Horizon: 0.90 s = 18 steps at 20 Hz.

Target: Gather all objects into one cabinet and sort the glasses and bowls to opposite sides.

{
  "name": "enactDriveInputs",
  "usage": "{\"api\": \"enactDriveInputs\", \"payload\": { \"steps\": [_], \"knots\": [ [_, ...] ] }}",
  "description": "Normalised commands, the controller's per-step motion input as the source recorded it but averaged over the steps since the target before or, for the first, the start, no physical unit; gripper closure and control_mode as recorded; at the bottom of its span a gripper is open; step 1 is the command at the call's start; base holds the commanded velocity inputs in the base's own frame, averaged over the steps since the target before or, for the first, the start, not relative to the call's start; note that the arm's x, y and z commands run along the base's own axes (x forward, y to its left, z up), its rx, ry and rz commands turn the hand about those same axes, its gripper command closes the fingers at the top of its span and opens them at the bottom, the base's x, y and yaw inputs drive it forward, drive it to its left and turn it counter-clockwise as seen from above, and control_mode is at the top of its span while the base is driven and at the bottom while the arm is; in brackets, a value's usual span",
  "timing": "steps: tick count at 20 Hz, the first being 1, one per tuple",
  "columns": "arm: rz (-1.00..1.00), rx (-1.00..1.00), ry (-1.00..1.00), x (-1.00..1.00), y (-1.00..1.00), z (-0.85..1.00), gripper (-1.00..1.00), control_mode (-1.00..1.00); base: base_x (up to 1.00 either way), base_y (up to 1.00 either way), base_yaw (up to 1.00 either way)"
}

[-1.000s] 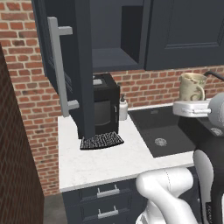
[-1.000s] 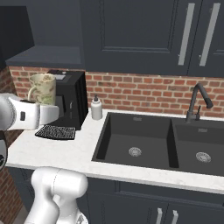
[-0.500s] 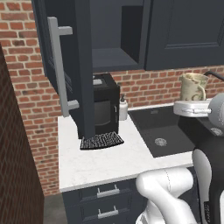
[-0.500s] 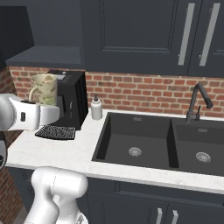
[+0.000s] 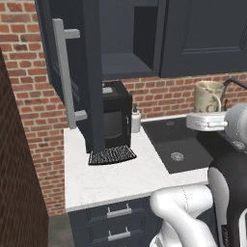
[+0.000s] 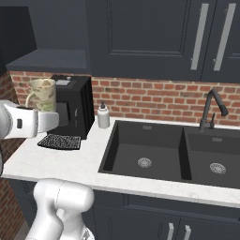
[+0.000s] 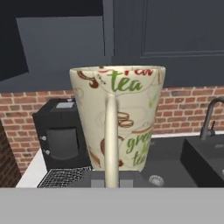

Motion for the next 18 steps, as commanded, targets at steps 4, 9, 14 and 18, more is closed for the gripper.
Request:
{"api": "enactDriveInputs", "payload": {
  "steps": [4,9,14,18],
  "knots": [
    [0.05,-0.05,0.0,0.0,0.33,-0.02,1.0,-1.0,0.0,0.0,0.0],
    [0.04,-0.01,0.0,0.0,0.24,-0.01,1.0,-1.0,0.0,0.0,0.0],
    [0.01,0.0,0.0,0.0,0.03,0.0,1.0,1.0,-0.08,-0.14,0.0],
    [0.0,0.0,0.0,0.0,0.0,0.0,1.0,1.0,-0.61,-0.87,-0.03]
  ]
}}
